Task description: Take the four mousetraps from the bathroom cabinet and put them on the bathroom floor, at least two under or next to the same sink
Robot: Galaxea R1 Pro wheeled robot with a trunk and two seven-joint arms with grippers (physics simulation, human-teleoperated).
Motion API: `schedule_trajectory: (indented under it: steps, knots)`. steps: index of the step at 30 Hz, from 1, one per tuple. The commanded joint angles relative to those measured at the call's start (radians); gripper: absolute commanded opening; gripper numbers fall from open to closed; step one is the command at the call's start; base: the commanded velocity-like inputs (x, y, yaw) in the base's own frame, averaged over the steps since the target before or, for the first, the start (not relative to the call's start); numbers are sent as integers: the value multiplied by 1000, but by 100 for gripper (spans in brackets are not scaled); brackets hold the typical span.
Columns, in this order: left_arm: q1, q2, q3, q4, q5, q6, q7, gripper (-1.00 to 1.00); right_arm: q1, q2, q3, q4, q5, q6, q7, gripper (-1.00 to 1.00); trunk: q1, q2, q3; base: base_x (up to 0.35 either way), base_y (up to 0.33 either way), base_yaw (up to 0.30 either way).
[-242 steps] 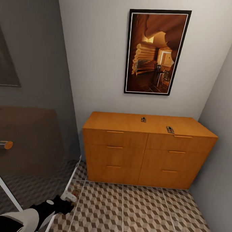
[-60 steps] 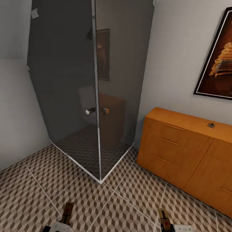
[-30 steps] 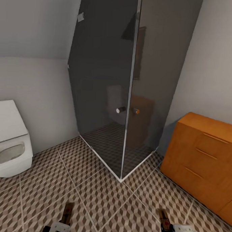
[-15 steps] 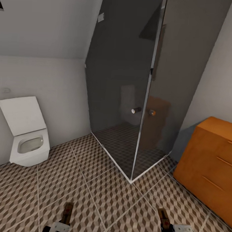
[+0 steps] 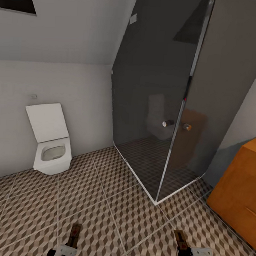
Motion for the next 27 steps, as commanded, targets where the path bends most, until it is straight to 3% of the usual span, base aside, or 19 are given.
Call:
schedule_trajectory:
  steps: [1,27]
  knots:
    - [-2,-1,-8,4,1,-5,8,-100,0,-1,3,0,-5,-3,-3,-100,0,-1,-1,0,0,261]
    - [-2,-1,-8,4,1,-5,8,-100,0,-1,3,0,-5,-5,-3,-100,0,-1,-8,0,0,261]
